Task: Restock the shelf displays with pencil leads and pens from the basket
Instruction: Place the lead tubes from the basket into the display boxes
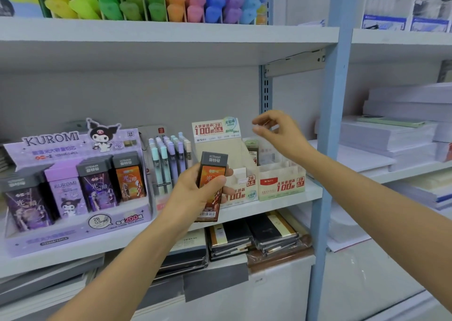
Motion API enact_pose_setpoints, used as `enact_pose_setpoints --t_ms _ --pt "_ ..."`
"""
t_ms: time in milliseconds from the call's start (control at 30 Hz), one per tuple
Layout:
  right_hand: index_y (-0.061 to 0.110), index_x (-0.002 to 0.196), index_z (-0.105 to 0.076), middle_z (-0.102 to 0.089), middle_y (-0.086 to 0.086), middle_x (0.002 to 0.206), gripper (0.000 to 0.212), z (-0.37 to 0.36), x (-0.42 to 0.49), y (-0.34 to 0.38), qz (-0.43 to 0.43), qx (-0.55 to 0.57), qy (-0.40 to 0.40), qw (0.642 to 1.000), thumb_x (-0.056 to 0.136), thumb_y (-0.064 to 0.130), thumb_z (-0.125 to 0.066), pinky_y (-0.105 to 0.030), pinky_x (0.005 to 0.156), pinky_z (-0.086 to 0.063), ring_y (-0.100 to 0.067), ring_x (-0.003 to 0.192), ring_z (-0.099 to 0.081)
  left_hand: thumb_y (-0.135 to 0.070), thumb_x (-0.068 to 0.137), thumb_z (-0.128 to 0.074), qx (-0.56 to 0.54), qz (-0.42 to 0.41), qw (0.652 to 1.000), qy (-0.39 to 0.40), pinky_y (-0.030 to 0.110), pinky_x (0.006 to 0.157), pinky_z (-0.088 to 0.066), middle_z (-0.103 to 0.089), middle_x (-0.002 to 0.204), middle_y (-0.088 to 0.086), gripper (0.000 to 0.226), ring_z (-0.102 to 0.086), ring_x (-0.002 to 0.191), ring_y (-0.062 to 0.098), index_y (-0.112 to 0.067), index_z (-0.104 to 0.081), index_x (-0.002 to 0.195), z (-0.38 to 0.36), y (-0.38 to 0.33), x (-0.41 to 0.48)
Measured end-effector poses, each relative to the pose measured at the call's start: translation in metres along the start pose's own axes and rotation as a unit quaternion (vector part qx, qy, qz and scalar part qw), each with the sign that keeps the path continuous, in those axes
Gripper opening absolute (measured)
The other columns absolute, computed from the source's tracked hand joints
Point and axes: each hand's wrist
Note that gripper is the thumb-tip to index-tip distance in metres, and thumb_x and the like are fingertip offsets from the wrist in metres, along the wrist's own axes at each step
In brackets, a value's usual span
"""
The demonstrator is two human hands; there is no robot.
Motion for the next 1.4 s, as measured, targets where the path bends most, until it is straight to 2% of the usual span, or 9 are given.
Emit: enact_pose_setpoints --t_ms 167,300,400,500,567,667,767,1067,1400 --pt "0.029 0.113 -0.063 -0.068 0.008 0.1 0.02 -0.003 -0.029 0.06 0.052 0.177 0.128 0.974 0.094 0.033 -0.059 -0.021 0.065 -0.054 -0.003 0.077 -0.064 -0.011 0.092 -0.063 -0.078 -0.01 0.997 0.001 0.034 0.076 -0.061 -0.076 0.101 0.005 0.025 -0.073 0.09 0.025 -0.013 -0.057 0.116 0.003 -0.006 -0.009" --pt "0.016 0.111 -0.068 -0.07 -0.001 0.102 0.02 -0.027 -0.046 0.093 0.091 0.121 0.235 0.96 0.093 0.024 -0.063 -0.027 0.08 -0.055 -0.011 0.092 -0.066 -0.01 0.09 -0.065 -0.104 -0.012 0.994 -0.031 0.029 0.07 -0.059 -0.076 0.097 0.004 0.03 -0.074 0.088 0.023 -0.008 -0.05 0.116 0.009 -0.013 -0.025" --pt "0.005 0.106 -0.064 -0.069 -0.004 0.093 0.015 -0.041 -0.048 0.108 0.081 0.167 0.224 0.957 0.096 0.015 -0.058 -0.022 0.073 -0.051 -0.008 0.084 -0.065 -0.018 0.091 -0.066 0.014 -0.048 0.99 -0.131 0.026 0.071 -0.056 -0.075 0.089 -0.002 0.017 -0.072 0.085 0.012 -0.015 -0.054 0.103 0.028 -0.012 -0.038" --pt "0.007 0.106 -0.058 -0.067 -0.005 0.094 0.011 -0.054 -0.042 0.123 0.063 0.198 0.155 0.966 0.098 0.014 -0.055 -0.022 0.065 -0.049 -0.005 0.08 -0.062 -0.019 0.091 -0.064 0.154 -0.138 0.934 -0.292 0.022 0.068 -0.049 -0.065 0.089 -0.01 0.012 -0.062 0.08 0.004 -0.026 -0.055 0.093 0.061 -0.004 -0.059" --pt "0.007 0.107 -0.058 -0.068 -0.006 0.096 0.011 -0.065 -0.037 0.135 0.071 0.196 0.109 0.972 0.098 0.014 -0.055 -0.03 0.067 -0.054 -0.008 0.082 -0.063 -0.015 0.089 -0.063 0.264 -0.166 0.892 -0.328 0.03 0.077 -0.047 -0.062 0.093 -0.009 0.014 -0.058 0.087 0.007 -0.024 -0.055 0.094 0.084 0.009 -0.076" --pt "0.005 0.106 -0.059 -0.069 -0.008 0.098 0.012 -0.085 -0.032 0.154 0.104 0.17 0.069 0.977 0.096 0.012 -0.056 -0.045 0.081 -0.054 -0.02 0.089 -0.066 -0.014 0.088 -0.064 0.447 -0.112 0.838 -0.292 0.048 0.099 -0.036 -0.061 0.123 0.0 0.026 -0.052 0.118 0.023 -0.018 -0.06 0.114 0.114 0.035 -0.096" --pt "0.009 0.105 -0.062 -0.07 -0.005 0.098 0.012 -0.108 -0.029 0.169 0.135 0.12 0.07 0.981 0.095 0.015 -0.059 -0.049 0.084 -0.052 -0.022 0.091 -0.066 -0.021 0.093 -0.059 0.536 -0.066 0.813 -0.217 0.046 0.116 -0.016 -0.048 0.146 0.002 0.049 -0.033 0.142 0.025 -0.021 -0.048 0.14 0.134 0.05 -0.111" --pt "0.012 0.109 -0.063 -0.071 -0.004 0.103 0.015 -0.15 -0.03 0.18 0.19 -0.008 0.105 0.976 0.095 0.018 -0.06 -0.034 0.081 -0.051 -0.019 0.092 -0.063 -0.025 0.082 -0.067 0.638 -0.083 0.749 -0.162 0.052 0.116 -0.022 -0.054 0.133 0.001 0.069 -0.047 0.126 0.025 -0.022 -0.04 0.146 0.147 0.058 -0.119" --pt "0.015 0.112 -0.062 -0.07 -0.006 0.101 0.019 -0.149 -0.024 0.179 0.18 -0.104 0.152 0.966 0.097 0.024 -0.057 -0.04 0.084 -0.049 -0.025 0.094 -0.061 -0.021 0.076 -0.07 0.639 -0.098 0.743 -0.174 0.052 0.115 -0.024 -0.055 0.129 0.002 0.074 -0.049 0.122 0.026 -0.022 -0.042 0.145 0.148 0.064 -0.118"
Point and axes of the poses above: each hand's wrist, its own x-axis towards the middle knuckle, its own z-axis out of the back of the hand, y = z × x
